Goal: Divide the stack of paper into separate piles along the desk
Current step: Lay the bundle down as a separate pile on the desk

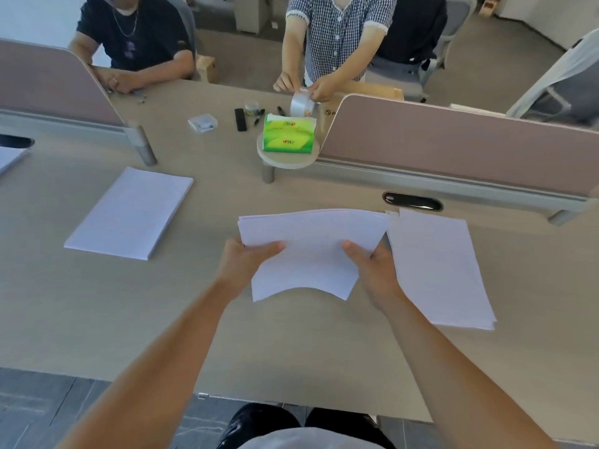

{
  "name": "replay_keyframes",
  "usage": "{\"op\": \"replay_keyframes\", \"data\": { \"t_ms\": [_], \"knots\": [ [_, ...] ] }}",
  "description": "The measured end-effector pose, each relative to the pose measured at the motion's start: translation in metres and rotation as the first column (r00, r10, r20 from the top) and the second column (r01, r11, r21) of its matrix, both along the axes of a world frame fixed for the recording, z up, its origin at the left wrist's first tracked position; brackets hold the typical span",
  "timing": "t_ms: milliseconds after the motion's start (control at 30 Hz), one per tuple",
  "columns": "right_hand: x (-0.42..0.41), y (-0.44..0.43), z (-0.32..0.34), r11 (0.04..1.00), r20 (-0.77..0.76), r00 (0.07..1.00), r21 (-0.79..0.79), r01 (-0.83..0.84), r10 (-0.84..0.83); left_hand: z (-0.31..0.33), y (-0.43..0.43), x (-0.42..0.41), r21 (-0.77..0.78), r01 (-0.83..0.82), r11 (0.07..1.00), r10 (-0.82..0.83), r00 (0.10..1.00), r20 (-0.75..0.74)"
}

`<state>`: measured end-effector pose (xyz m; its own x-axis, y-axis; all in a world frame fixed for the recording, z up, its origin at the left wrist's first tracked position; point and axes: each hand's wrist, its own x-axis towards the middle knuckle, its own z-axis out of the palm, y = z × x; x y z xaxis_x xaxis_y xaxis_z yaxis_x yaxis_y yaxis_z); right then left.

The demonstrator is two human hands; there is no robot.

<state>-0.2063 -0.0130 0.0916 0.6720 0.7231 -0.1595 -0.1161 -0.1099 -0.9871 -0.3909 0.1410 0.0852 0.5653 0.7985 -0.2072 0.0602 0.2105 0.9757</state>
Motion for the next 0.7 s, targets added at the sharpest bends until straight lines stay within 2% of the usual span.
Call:
{"op": "replay_keyframes", "data": {
  "t_ms": [167, 333, 467, 600, 700],
  "knots": [
    [-0.008, -0.003, 0.011, 0.996, 0.011, 0.996, -0.039, -0.085, 0.086, 0.005, 0.010, -0.014, 0.066, 0.091, 0.994, -0.090, 0.996, -0.015],
    [-0.015, 0.000, 0.010, 1.000, -0.008, 1.000, 0.016, 0.005, -0.005, 0.009, 0.002, -0.008, 0.063, 0.050, 0.997, -0.051, 0.999, 0.014],
    [-0.015, -0.011, 0.009, 1.000, 0.009, 1.000, 0.010, 0.001, -0.001, 0.010, 0.010, -0.015, 0.112, 0.040, 0.993, -0.046, 0.998, 0.051],
    [-0.017, -0.018, 0.000, 0.999, 0.018, 0.999, -0.021, -0.033, 0.033, 0.001, 0.007, -0.019, 0.132, 0.175, 0.976, -0.173, 0.984, -0.032],
    [-0.019, -0.017, 0.000, 1.000, 0.013, 1.000, 0.008, 0.001, -0.001, 0.003, -0.004, -0.012, 0.091, 0.097, 0.991, -0.098, 0.995, 0.012]
  ]
}}
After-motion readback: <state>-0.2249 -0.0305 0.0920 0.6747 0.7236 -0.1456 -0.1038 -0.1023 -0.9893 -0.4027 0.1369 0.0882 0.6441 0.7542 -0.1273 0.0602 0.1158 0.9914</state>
